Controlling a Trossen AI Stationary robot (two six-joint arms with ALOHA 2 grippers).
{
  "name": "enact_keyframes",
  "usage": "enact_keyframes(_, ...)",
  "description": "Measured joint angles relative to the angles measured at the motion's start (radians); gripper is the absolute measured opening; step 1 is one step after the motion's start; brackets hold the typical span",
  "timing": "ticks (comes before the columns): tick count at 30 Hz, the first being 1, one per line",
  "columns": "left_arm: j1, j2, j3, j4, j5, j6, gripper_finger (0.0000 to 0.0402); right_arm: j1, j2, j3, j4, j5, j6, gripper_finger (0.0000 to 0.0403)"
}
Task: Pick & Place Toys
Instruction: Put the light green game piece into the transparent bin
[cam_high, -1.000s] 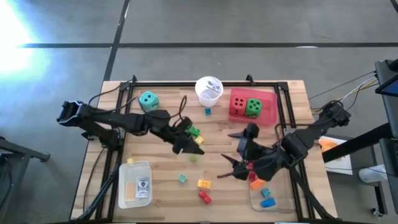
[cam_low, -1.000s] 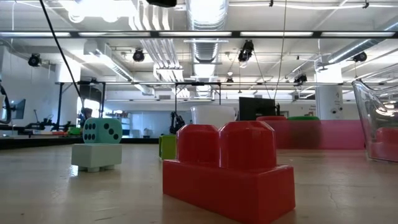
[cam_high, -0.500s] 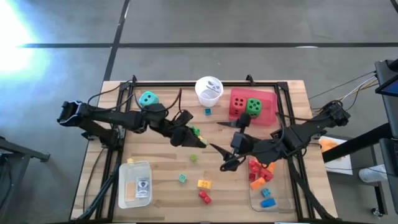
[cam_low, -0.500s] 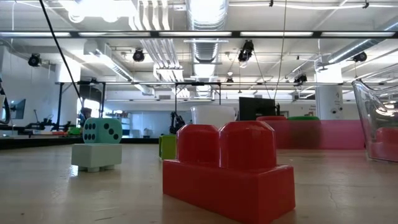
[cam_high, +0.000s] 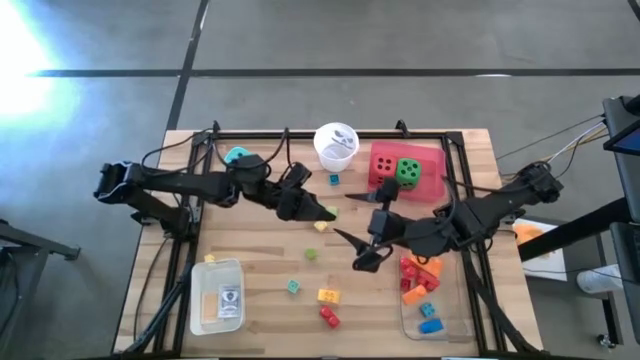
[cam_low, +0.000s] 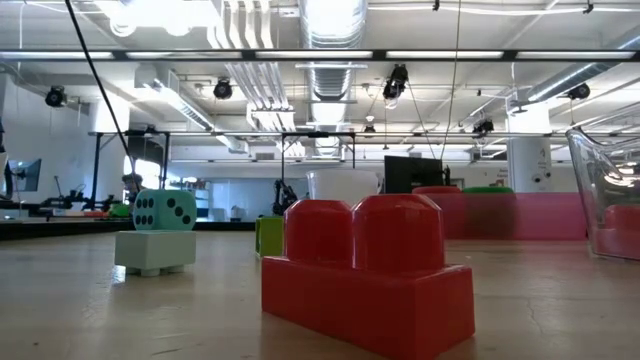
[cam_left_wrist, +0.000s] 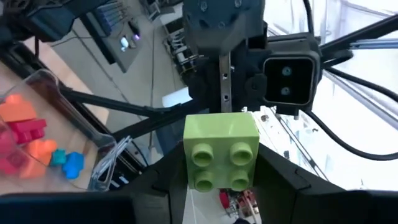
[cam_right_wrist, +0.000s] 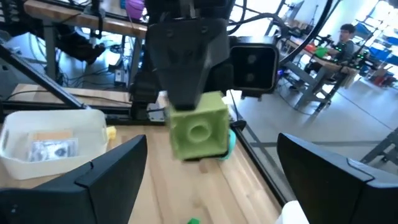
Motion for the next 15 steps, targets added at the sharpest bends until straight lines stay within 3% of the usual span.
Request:
enact_keyframes(12, 0.007, 0.086, 0.092, 0.028, 0.060, -0.005, 0.0138, -0.031, 0.002, 0.000, 0.037, -0.054, -0.014, 0.0351)
enact_keyframes(15, 0.017, 0.086, 0.094, 0.028, 0.059, -0.001, 0.0138, -0.031, 0.002, 0.000, 0.037, -0.053, -0.019, 0.0331)
